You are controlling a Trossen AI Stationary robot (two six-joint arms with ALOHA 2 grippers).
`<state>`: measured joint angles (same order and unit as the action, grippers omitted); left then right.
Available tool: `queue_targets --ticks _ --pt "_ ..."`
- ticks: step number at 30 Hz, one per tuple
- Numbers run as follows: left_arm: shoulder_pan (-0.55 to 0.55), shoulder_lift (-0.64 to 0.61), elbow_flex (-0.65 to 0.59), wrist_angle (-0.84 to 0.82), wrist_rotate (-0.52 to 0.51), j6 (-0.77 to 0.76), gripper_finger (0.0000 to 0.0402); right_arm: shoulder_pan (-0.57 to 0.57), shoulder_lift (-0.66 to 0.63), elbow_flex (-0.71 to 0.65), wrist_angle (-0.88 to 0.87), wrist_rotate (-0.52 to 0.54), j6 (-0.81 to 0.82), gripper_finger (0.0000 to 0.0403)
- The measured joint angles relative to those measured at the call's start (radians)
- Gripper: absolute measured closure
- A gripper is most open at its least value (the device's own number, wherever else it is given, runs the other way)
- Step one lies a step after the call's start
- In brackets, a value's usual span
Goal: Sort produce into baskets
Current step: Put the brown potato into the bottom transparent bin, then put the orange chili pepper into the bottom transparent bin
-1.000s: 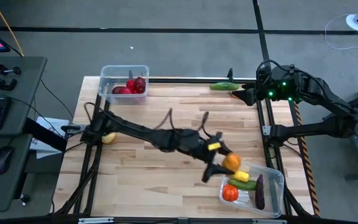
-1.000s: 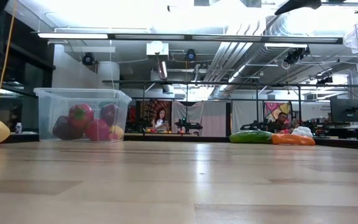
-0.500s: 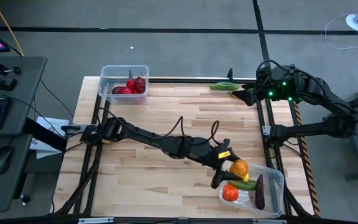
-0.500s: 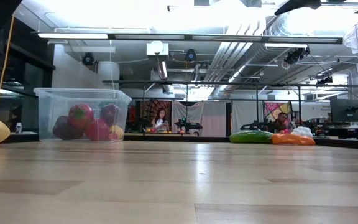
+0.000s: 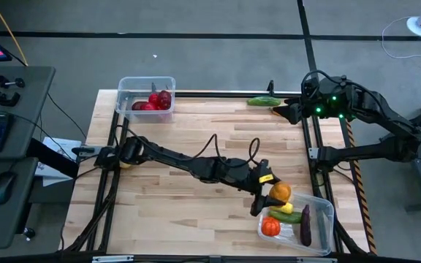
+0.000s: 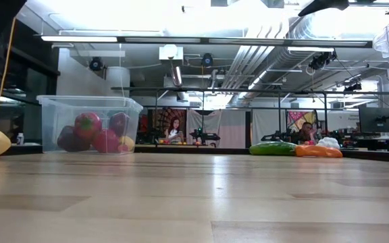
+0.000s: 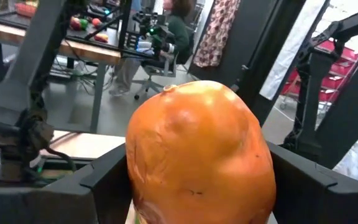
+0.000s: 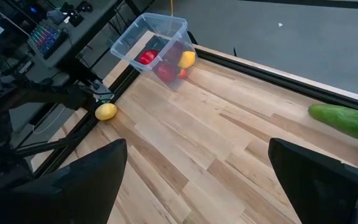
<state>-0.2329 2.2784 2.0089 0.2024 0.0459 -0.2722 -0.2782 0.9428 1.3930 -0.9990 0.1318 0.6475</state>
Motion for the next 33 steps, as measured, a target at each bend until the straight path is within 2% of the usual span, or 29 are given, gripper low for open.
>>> queue_targets --ticks 6,15,19,23,27,33 --pt "0.005 0.014 -0.001 0.000 0.008 0.067 0.0108 0.000 0.000 0.000 0.002 0.002 0.002 0.0020" --pt "-0.008 0.059 -0.001 0.035 0.010 0.114 0.0053 -0.001 0.000 0.000 0.002 0.015 0.002 0.0020" --pt "-0.009 0.065 -0.002 0.016 0.011 0.144 0.0030 -0.001 0.000 0.000 0.004 0.019 0.002 0.0020" --pt "0.008 0.037 -0.002 -0.054 0.014 0.146 0.0026 -0.001 0.000 0.000 0.002 0.019 0.002 0.0020" --pt "0.046 -0.061 0.000 -0.298 0.026 0.198 0.0027 -0.001 0.000 0.000 0.002 0.019 -0.001 0.0020" --pt "0.110 -0.194 0.001 -0.911 0.023 0.329 0.0027 -0.001 0.000 0.000 0.001 0.021 -0.001 0.0020"
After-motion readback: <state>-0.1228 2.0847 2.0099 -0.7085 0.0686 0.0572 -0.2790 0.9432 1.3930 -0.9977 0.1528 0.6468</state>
